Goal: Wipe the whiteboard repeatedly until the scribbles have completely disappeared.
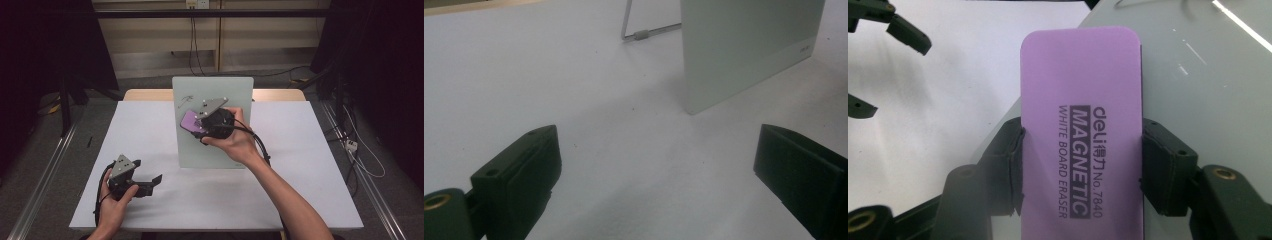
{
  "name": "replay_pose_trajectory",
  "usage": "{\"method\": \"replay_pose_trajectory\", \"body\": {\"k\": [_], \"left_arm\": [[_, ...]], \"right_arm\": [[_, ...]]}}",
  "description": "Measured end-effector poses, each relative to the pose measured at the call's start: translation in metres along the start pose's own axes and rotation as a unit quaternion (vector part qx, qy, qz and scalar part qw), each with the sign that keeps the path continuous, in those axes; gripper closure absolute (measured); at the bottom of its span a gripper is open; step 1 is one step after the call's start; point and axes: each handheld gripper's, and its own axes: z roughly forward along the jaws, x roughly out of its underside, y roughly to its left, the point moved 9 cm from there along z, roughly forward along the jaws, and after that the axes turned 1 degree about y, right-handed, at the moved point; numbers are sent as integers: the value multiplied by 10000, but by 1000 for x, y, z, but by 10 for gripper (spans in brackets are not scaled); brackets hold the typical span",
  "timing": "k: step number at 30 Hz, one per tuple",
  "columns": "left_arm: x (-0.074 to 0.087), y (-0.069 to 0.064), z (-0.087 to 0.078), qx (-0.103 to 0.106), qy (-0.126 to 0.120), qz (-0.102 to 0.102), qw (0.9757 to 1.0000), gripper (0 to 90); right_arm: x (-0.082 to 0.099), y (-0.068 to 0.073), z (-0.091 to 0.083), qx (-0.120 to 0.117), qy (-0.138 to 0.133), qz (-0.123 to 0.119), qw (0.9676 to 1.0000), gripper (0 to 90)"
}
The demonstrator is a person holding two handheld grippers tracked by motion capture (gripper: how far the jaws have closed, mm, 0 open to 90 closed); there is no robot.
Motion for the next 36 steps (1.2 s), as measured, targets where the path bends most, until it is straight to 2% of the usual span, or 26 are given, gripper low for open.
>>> {"method": "replay_pose_trajectory", "body": {"k": [5, 11, 20, 24, 36], "left_arm": [[0, 0, 0, 1, -1, -8, 10000, 51], [0, 0, 0, 9, -9, -15, 10000, 51], [-1, 0, -1, 13, -37, -49, 10000, 51], [0, 0, -1, 20, -14, -2, 10000, 51], [0, 0, 0, 15, -15, -35, 10000, 51]], "right_arm": [[5, 10, 10, -202, 81, -3, 9998, 419], [3, 8, 8, -247, 77, 37, 9997, 420], [-18, -12, -7, -77, -161, 179, 9997, 420], [-25, -18, -11, -16, -252, 229, 9994, 420], [-43, -33, -21, 127, -429, 338, 9984, 420]]}}
